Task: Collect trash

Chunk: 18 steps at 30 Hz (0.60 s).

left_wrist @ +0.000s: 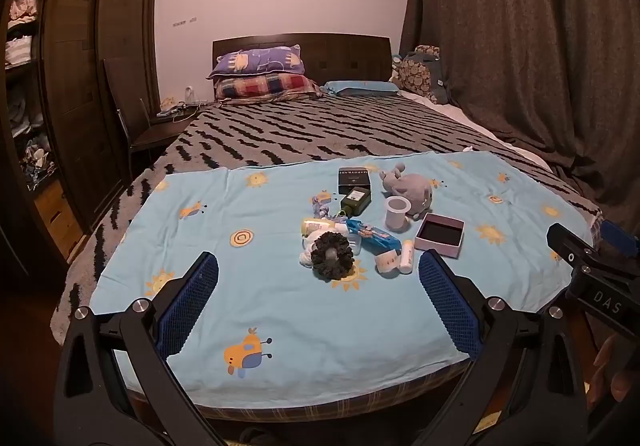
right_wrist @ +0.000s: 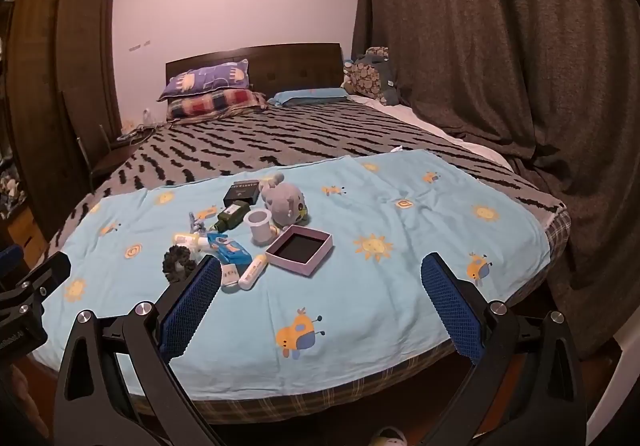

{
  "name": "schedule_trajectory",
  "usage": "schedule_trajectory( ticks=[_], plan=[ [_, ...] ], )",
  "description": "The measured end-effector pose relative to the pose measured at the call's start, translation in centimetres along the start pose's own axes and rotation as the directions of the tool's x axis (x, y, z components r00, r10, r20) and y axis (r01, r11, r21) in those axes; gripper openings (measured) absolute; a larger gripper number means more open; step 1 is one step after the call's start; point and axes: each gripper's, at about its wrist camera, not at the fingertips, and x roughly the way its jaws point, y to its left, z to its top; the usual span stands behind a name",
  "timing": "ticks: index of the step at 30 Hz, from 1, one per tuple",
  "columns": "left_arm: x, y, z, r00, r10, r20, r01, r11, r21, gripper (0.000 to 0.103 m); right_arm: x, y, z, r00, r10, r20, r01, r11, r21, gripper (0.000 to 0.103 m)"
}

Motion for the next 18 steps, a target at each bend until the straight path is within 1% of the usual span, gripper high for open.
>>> schedule_trajectory(
  ticks=[3, 18],
  plan=[
    [-0.6, -0.3, 0.4, 1.000, 0.000, 0.002, 0.000, 1.000, -0.001, 0.095, -0.1, 0.0, 0.0, 1.000, 0.001, 0.003, -0.001, 1.000, 0.002, 0.100],
    [-1.2, -0.1, 1.0, 1.000, -0.002, 0.011, 0.002, 1.000, -0.006, 0.095, -0.6, 0.1, 0.2, 1.000, 0.010, 0.012, -0.010, 1.000, 0.001, 0.100]
  ],
)
